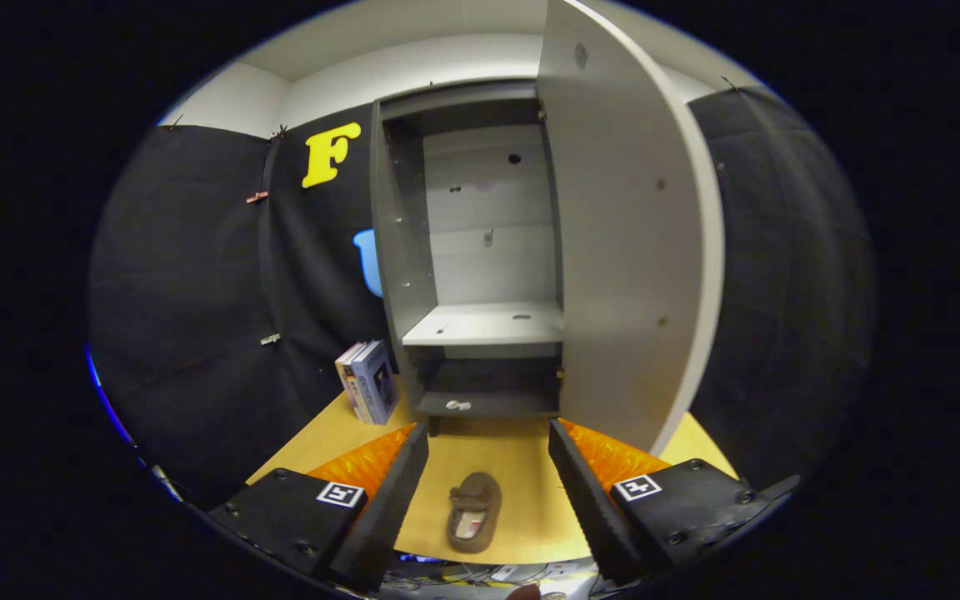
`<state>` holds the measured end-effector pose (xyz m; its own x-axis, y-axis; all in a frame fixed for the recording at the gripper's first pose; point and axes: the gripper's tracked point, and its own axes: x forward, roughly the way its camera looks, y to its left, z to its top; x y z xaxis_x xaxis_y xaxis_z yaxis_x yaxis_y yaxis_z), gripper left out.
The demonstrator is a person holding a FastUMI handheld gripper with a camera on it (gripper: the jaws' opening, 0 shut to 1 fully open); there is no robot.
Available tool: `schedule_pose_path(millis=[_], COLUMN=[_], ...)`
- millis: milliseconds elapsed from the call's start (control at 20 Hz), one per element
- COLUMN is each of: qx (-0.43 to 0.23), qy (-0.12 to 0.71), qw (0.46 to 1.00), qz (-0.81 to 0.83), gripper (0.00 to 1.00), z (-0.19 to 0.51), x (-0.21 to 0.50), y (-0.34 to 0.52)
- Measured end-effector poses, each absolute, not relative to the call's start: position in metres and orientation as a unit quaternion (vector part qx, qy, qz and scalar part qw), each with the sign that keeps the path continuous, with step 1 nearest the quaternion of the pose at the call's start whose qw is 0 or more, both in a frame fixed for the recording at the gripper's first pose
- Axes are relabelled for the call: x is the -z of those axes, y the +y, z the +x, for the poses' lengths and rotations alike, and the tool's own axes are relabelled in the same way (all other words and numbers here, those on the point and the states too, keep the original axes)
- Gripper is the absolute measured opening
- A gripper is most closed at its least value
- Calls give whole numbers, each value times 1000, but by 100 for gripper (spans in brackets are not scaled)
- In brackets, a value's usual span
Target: Open the shoe cabinet door, grab the shoes and put them into the shoe cabinet, then close the shoe cabinet door.
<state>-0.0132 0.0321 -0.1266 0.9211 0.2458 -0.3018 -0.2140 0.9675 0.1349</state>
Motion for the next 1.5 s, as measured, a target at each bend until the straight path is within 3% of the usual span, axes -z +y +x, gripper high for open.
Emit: schedule_pose_path(millis=[50, 600, 800, 950, 1050, 1250, 1300, 1400, 1500], qx=[-116, -138, -124, -109, -104, -60, -51, -60, -64], qy=[177, 380, 405, 403, 390, 362, 358, 362, 359], qw=[976, 914, 905, 908, 915, 930, 932, 930, 931], qz=[50, 39, 30, 17, 7, 0, -5, 9, 23], gripper=[100, 99, 97, 85, 85, 47, 42, 14, 14], z=[-11, -5, 16, 34, 55, 90, 98, 100, 102], x=[145, 372, 433, 466, 480, 490, 490, 486, 472], y=[40, 119, 127, 130, 131, 122, 118, 122, 118])
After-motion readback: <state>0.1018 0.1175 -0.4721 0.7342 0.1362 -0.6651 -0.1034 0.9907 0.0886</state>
